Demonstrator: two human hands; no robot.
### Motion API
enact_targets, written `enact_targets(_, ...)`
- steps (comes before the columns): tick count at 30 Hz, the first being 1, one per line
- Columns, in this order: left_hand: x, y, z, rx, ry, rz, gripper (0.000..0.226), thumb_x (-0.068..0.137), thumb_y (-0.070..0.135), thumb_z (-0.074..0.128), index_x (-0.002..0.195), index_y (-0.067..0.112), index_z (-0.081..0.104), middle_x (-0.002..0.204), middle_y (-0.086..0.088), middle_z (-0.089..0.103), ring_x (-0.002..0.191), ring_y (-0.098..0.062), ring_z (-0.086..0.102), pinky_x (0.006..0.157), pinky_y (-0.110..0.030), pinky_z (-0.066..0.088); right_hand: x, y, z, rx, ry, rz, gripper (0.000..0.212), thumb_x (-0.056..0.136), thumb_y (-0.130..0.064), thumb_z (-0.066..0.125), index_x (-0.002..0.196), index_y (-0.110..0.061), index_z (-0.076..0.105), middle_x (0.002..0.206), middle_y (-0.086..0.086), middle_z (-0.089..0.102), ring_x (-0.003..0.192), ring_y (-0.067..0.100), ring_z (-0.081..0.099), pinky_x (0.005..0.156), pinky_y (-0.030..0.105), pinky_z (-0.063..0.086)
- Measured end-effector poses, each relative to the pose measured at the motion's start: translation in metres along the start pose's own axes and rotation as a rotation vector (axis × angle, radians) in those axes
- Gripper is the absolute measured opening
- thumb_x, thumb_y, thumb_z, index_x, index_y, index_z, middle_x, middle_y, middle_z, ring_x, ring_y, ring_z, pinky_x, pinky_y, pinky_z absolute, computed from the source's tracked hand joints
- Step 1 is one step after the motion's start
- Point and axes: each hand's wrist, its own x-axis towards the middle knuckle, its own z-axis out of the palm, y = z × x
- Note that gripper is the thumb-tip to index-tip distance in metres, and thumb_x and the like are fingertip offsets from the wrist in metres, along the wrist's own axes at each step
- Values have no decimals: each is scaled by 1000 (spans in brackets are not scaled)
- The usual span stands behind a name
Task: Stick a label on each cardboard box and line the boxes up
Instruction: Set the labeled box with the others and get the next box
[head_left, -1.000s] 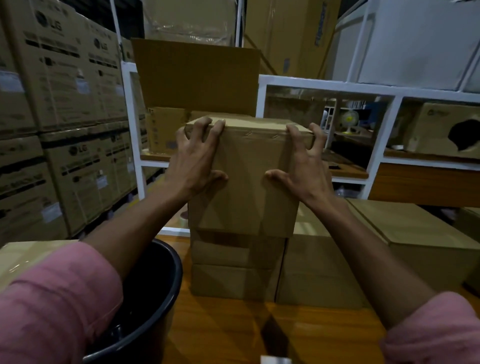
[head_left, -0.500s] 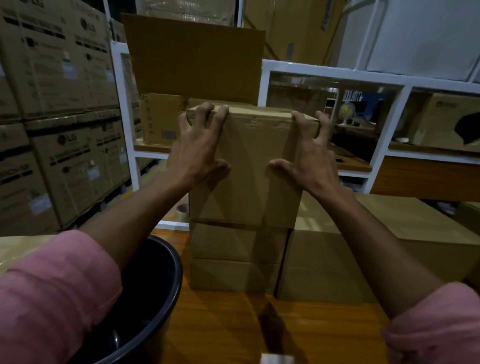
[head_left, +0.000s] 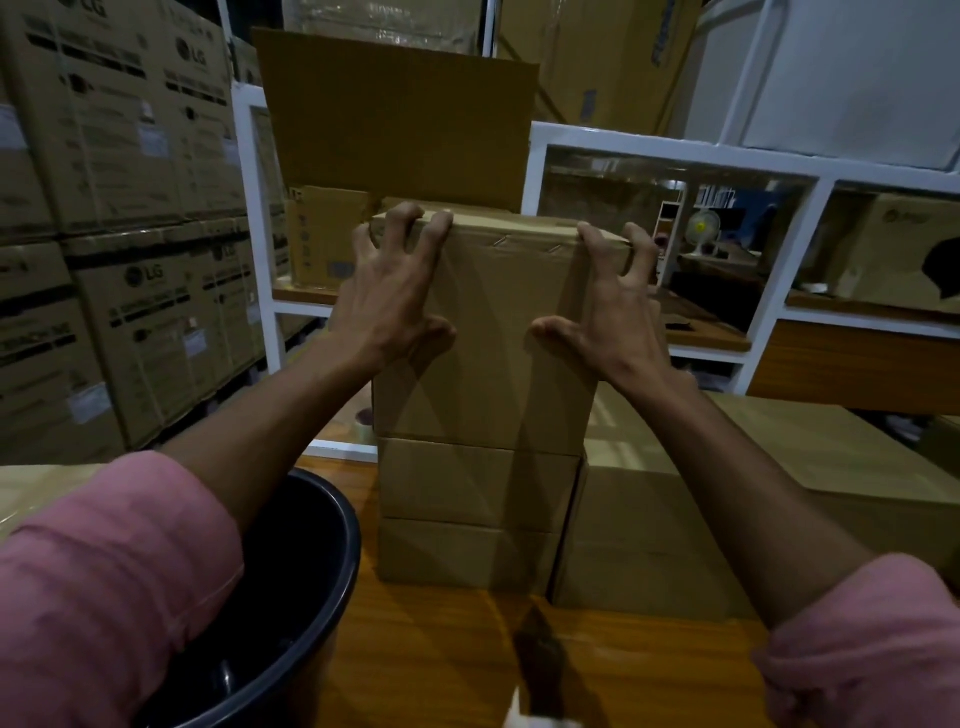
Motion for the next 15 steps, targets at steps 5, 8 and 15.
enact_targets(5,3,-4,3,8,3,-3,118,62,43,93,153,35,18,157,-8,15,139,-50,20,82,-66,54,2,1,5,-2,9,-16,105,72,-50,86,154,-39,21,164,13,1,126,46,52,99,51,50)
enact_targets(8,3,-4,4,18,7,-2,118,63,43,93,153,35,17,158,-9,14,139,-51,19,85,-66,53,1,3,6,-12,15,-21,105,73,-50,85,155,-39,20,164,12,1,126,45,51,98,50,49)
enact_targets(15,2,-1,2,17,10,-1,118,64,43,93,154,34,17,158,-8,14,139,-48,19,83,-64,54,4,9,7,-10,27,-39,107,70,-52,86,154,-39,21,164,11,3,125,46,52,96,52,51)
